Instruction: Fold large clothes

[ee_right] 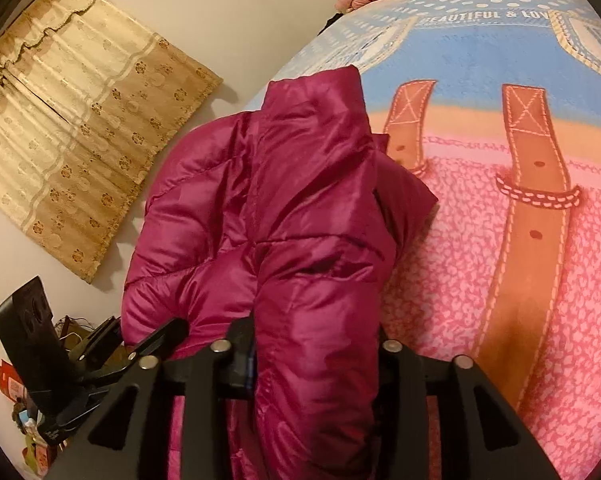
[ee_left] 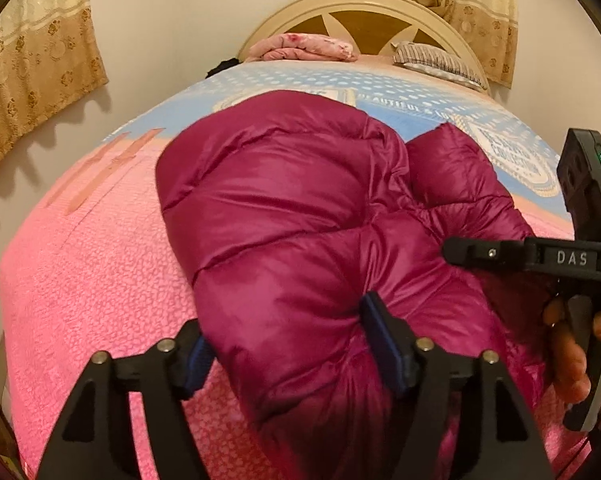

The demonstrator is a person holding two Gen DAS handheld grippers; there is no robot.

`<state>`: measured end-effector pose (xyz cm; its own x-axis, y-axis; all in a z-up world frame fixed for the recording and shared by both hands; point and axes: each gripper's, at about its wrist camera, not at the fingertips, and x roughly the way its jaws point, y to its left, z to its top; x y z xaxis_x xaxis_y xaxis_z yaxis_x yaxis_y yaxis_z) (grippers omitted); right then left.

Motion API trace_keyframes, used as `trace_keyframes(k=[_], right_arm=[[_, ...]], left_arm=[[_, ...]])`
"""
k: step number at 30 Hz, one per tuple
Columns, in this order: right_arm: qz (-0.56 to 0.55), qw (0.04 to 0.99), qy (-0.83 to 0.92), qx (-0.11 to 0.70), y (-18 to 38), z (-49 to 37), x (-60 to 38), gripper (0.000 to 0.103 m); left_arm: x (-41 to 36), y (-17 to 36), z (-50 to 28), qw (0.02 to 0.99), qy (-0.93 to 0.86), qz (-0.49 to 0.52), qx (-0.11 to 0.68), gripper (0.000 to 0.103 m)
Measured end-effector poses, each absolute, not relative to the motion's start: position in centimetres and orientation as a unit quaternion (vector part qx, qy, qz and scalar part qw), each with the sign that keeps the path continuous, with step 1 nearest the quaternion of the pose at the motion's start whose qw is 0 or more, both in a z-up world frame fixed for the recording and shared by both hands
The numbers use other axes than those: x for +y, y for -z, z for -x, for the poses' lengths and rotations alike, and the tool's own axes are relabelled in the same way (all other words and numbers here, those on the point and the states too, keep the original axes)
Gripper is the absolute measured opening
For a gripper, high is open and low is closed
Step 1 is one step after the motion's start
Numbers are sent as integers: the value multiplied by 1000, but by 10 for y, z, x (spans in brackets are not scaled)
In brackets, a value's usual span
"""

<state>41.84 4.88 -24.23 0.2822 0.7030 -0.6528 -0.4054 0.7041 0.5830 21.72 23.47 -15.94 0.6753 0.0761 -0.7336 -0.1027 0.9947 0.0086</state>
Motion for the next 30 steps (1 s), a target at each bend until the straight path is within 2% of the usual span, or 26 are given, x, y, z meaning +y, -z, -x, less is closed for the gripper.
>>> trace_keyframes(k=[3, 5, 8, 13, 17, 30], right_arm=[[-151, 798, -335, 477, 239, -416, 45, 58], [-142, 813, -325, 462, 229, -408, 35, 64], [-129, 834, -313, 436, 202, -399, 20, 65], [-112, 870, -301, 373, 155, -365, 4, 67], [-83, 894, -288, 332, 133, -327, -10, 68], [-61, 917, -277, 281, 94, -263, -24, 70]], left_arm=[[235, 149, -204, 919, -65, 3, 390, 78], [236, 136, -188, 927, -76, -13, 368, 88], [240, 120, -181, 937, -81, -27, 340, 95], [236, 92, -160, 951, -73, -17, 299, 95], [231, 74, -150, 960, -68, -12, 272, 100], [225, 47, -137, 971, -53, -6, 231, 100]])
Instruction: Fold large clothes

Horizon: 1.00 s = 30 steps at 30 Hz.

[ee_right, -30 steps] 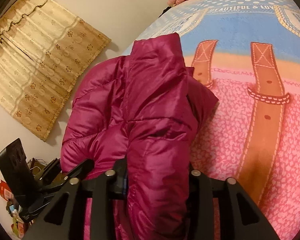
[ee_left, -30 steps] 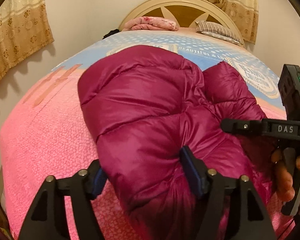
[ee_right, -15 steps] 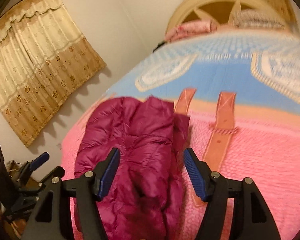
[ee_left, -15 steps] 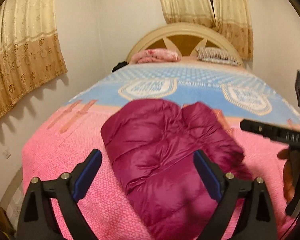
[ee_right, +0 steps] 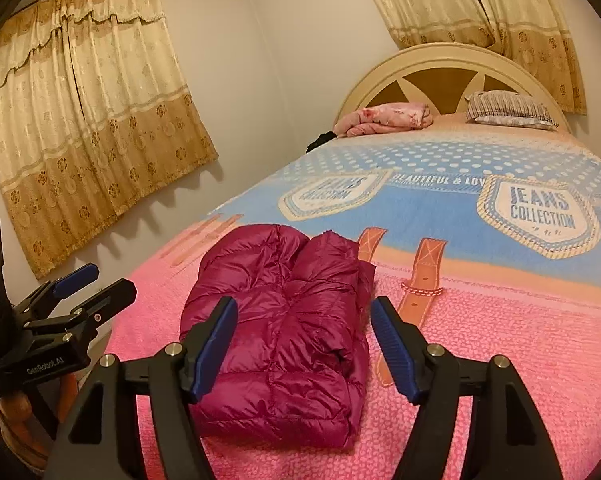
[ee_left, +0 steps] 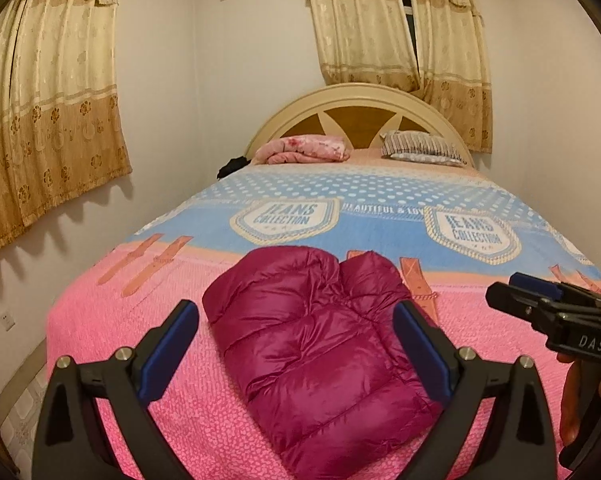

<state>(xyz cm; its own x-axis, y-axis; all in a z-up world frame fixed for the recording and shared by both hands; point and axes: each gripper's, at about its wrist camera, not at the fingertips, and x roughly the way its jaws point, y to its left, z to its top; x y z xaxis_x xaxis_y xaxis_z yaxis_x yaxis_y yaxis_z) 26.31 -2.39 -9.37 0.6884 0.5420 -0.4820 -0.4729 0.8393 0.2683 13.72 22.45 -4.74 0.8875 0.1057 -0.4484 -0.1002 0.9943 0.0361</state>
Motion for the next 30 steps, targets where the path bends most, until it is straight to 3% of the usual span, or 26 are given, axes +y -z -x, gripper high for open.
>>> trace_keyframes(k=[30], right_arm=[[-55, 928, -276, 243, 75, -231, -40, 72]], left_arm=[[209, 33, -126, 978, -40, -4, 206, 103]])
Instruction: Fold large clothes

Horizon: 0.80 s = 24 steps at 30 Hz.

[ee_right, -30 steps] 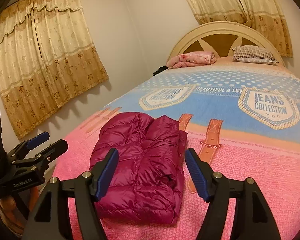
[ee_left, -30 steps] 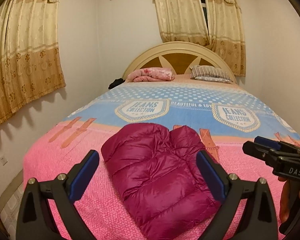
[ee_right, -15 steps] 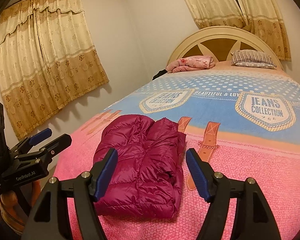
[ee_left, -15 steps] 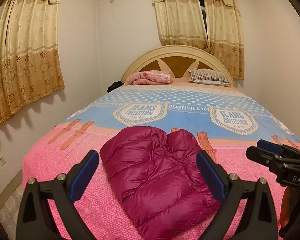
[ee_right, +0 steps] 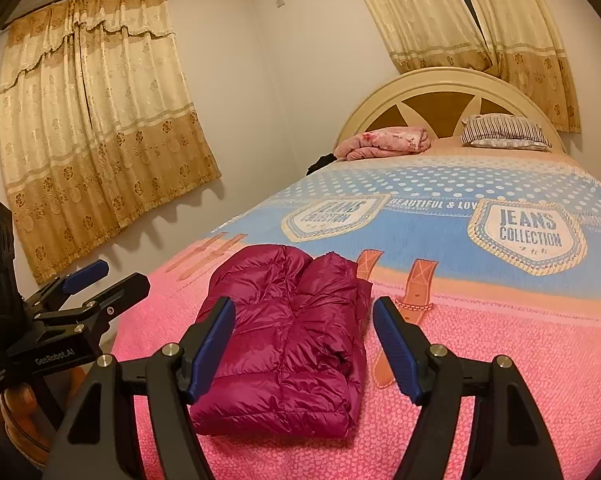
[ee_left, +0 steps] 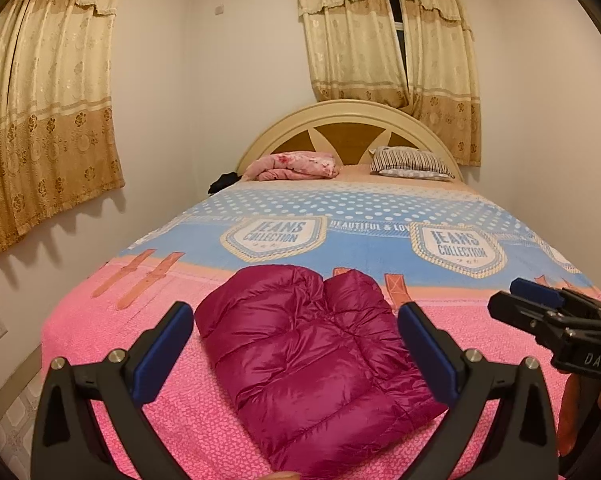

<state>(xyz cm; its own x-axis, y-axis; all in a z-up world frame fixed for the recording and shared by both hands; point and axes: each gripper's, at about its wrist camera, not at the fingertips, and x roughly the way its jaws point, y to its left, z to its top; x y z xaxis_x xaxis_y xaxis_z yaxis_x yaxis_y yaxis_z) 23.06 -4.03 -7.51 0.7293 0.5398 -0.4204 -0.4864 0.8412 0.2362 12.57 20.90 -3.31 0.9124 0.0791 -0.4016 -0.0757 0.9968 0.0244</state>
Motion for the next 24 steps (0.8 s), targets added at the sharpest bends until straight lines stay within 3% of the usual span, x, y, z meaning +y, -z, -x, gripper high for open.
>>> trace_keyframes(k=[24], right_arm=[[-36, 927, -286, 238, 77, -220, -33, 72]], left_arm=[[217, 36, -129, 974, -35, 16, 223, 103]])
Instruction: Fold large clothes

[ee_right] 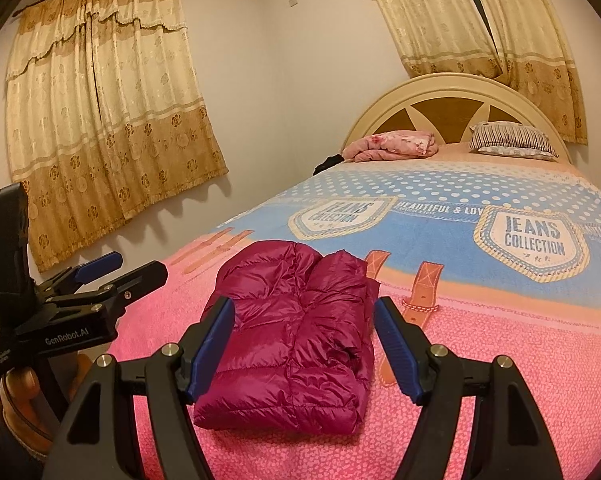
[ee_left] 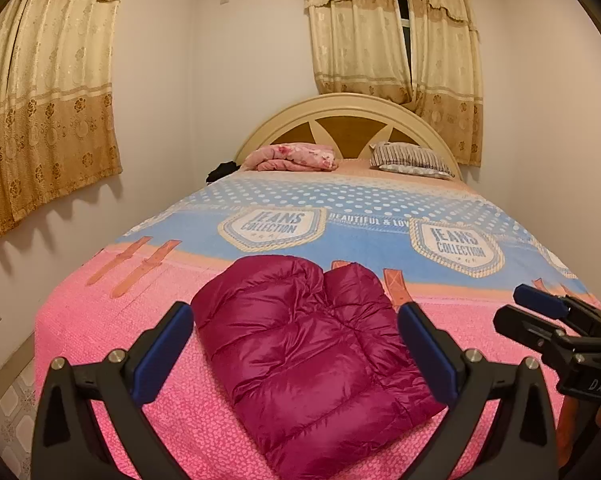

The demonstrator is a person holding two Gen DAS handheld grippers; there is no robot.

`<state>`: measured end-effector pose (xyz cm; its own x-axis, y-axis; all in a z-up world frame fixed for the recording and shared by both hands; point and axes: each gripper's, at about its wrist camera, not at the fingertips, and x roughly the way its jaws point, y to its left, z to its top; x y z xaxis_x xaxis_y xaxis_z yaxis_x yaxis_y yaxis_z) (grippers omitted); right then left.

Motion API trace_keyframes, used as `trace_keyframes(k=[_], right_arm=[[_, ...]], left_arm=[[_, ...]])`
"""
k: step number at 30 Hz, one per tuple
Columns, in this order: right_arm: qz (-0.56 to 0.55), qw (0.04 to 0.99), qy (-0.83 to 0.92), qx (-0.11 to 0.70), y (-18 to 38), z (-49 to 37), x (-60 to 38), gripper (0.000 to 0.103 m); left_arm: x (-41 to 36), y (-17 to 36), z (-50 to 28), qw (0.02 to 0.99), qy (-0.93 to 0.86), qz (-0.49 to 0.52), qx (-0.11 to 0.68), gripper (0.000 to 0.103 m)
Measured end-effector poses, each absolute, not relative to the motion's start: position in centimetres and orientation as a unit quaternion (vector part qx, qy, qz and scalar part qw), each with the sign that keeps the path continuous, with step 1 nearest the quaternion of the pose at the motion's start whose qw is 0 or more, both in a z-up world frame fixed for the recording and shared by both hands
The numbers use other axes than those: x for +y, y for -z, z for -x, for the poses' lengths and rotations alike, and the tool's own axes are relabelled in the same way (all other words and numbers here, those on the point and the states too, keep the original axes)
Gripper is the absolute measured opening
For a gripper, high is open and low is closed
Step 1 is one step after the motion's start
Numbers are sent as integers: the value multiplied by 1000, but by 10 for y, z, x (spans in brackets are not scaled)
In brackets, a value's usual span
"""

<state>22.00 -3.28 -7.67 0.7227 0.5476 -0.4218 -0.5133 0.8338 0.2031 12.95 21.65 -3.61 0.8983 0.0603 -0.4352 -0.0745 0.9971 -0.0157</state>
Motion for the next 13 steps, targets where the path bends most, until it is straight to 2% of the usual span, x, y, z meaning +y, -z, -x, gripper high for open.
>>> trace_keyframes(k=[13], right_arm=[[-36, 927, -284, 242, 79, -219, -36, 72]], left_arm=[[208, 41, -128, 975, -36, -1, 218, 103]])
